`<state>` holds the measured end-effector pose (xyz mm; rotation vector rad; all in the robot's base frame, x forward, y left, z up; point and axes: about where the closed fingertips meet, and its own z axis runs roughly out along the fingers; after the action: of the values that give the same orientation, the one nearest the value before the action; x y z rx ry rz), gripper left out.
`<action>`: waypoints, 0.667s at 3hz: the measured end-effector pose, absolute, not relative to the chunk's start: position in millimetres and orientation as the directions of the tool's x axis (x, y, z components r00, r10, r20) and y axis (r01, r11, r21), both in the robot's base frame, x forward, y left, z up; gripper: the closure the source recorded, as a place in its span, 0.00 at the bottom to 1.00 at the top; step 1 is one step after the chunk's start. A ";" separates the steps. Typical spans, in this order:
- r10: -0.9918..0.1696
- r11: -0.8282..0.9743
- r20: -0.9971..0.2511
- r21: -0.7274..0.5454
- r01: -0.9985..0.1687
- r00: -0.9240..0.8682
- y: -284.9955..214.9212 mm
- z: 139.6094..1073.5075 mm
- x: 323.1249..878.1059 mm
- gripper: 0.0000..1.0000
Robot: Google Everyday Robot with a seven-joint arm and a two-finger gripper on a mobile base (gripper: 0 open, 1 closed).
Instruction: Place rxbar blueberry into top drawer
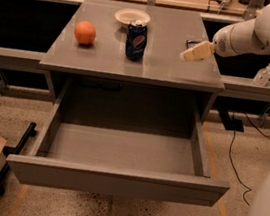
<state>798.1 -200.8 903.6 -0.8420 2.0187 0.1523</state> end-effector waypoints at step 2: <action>-0.344 0.843 -0.836 -0.074 -0.533 -0.428 -204.1 852.3 858.5 0.00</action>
Offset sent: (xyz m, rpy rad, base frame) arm 0.1012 -0.0103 -0.0721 0.2298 0.0615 -0.1589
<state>858.5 -204.1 852.3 -0.6418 2.0588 0.2490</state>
